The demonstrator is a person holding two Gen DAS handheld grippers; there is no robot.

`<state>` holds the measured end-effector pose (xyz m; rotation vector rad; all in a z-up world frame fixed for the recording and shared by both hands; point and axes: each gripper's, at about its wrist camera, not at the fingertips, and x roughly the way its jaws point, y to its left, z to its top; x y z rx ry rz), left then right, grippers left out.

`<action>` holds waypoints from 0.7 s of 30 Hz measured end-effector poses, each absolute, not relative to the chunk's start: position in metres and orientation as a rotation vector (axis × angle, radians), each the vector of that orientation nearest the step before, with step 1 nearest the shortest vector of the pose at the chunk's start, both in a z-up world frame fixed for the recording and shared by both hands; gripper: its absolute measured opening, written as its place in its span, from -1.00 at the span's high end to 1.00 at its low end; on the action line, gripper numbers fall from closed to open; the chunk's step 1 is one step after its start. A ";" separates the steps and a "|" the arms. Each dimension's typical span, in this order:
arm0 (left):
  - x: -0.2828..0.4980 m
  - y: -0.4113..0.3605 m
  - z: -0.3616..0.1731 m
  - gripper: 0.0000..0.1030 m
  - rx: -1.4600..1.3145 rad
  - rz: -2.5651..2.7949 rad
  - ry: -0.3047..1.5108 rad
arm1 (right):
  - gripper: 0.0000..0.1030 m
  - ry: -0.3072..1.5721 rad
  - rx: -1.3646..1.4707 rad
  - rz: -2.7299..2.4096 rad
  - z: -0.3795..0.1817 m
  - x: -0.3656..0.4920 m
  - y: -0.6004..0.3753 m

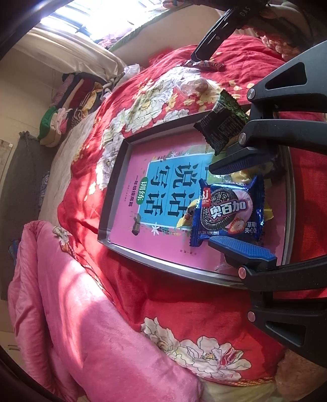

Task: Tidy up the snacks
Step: 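Release the cookie pack into the tray while the right gripper releases the dark bag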

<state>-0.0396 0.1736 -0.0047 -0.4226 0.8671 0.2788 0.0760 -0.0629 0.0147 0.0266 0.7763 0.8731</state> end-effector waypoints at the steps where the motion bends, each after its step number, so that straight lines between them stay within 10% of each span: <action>1: -0.040 0.172 -0.001 -0.03 -0.422 0.272 0.851 | -0.06 0.766 0.025 0.859 0.017 0.078 -0.068; 21: 0.009 0.089 0.031 -0.14 -0.371 0.071 0.850 | -0.18 0.696 0.073 0.533 0.028 0.114 -0.182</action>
